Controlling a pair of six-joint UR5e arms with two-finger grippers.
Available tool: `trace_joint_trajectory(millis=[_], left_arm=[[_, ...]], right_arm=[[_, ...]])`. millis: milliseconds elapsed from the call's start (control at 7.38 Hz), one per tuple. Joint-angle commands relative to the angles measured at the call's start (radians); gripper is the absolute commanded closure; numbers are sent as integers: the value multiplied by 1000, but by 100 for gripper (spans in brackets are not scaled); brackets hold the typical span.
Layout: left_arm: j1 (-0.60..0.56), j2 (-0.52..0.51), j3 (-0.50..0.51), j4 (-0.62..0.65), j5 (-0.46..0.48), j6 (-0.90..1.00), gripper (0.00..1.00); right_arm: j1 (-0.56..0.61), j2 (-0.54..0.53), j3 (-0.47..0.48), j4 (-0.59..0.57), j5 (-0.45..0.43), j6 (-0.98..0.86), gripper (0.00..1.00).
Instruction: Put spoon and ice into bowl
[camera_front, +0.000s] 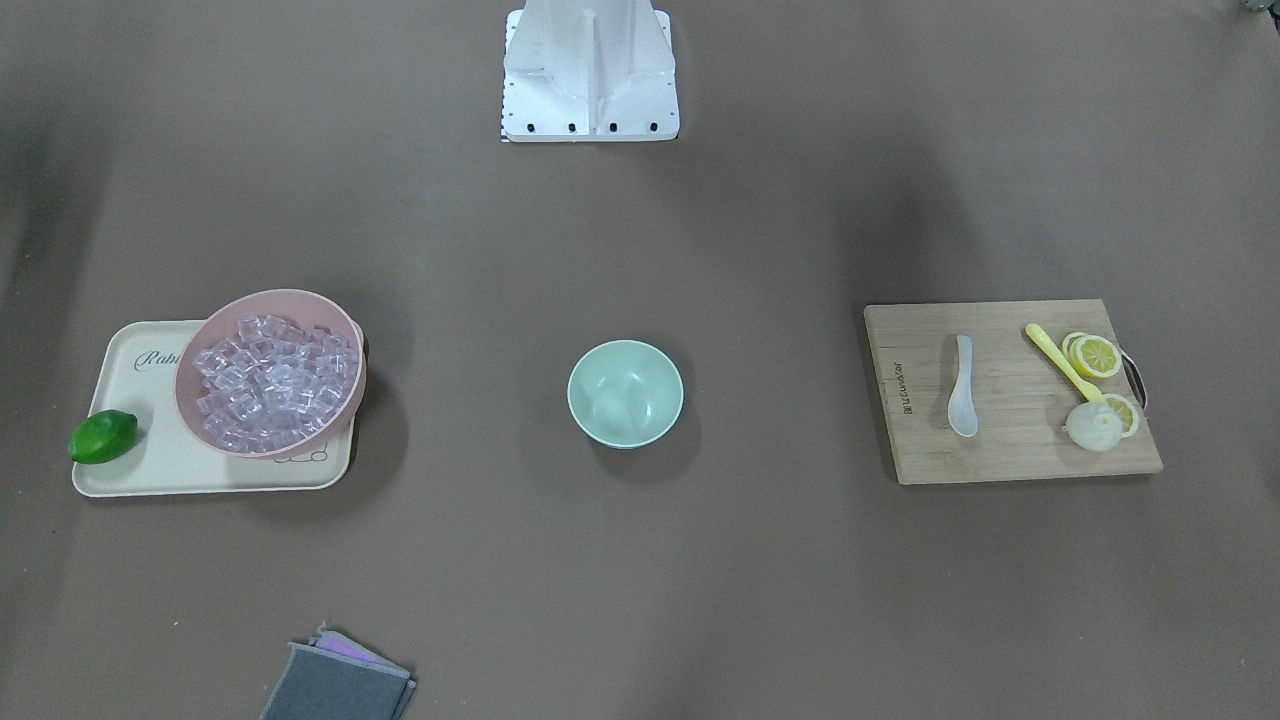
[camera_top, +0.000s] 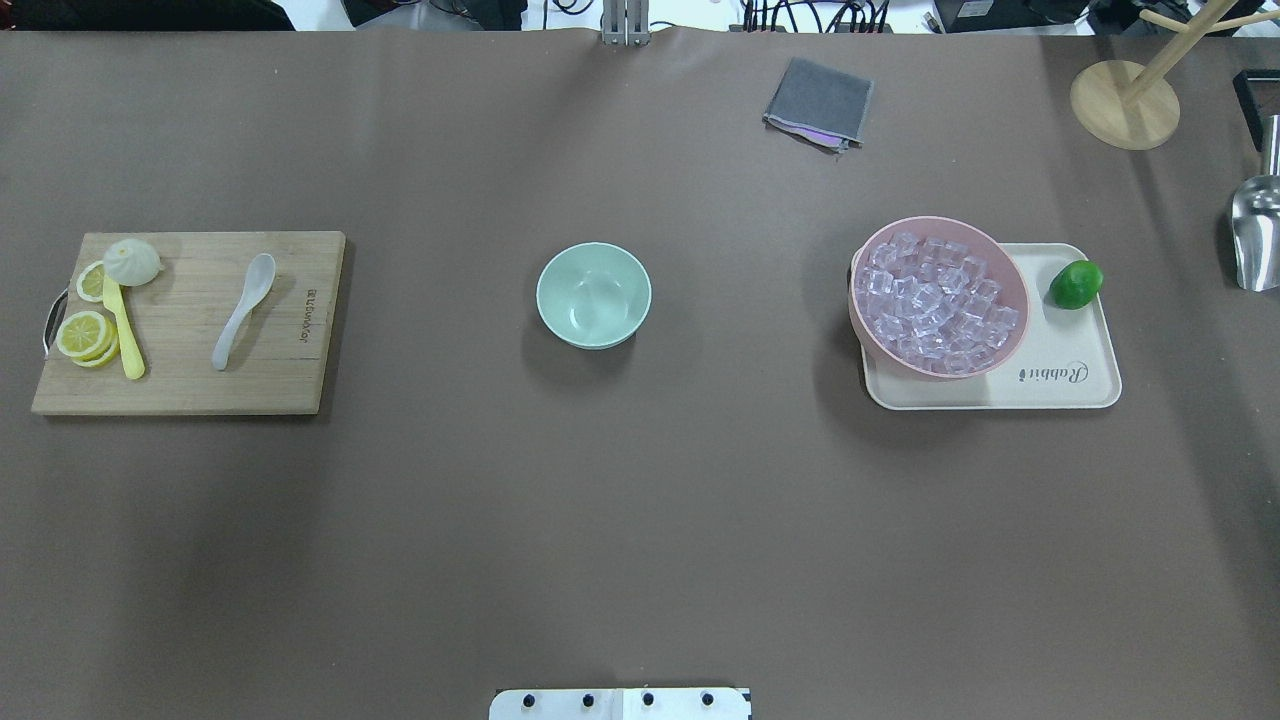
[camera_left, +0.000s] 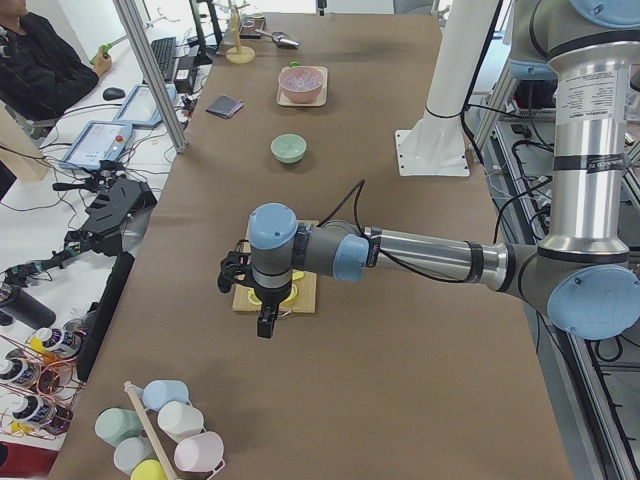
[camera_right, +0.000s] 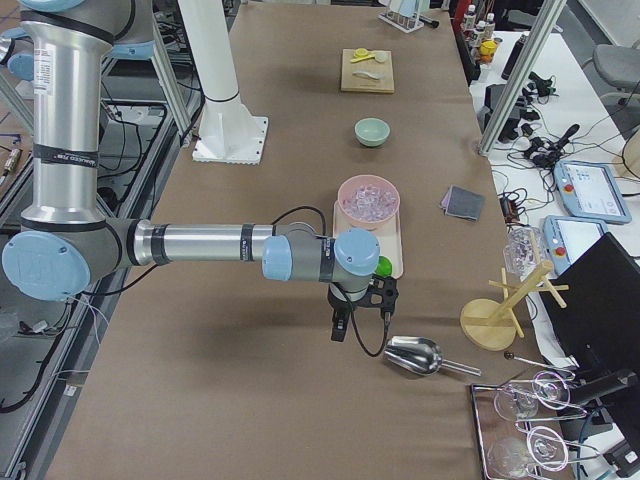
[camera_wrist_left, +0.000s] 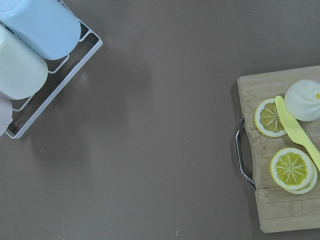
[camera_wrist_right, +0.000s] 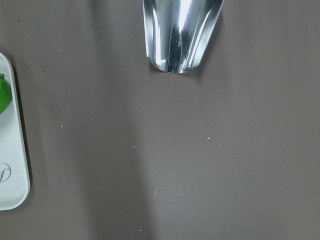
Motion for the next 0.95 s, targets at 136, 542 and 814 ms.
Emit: trace_joint_trajectory(millis=[136, 542, 814], left_arm=[[0, 3, -1, 6, -9, -3, 2], [2, 3, 1, 10, -9, -3, 2], [2, 6, 15, 3, -9, 2, 2]], right_arm=[[0, 1, 1, 1, 5, 1, 0], [0, 1, 6, 1, 7, 1, 0], [0, 1, 6, 3, 5, -12, 0]])
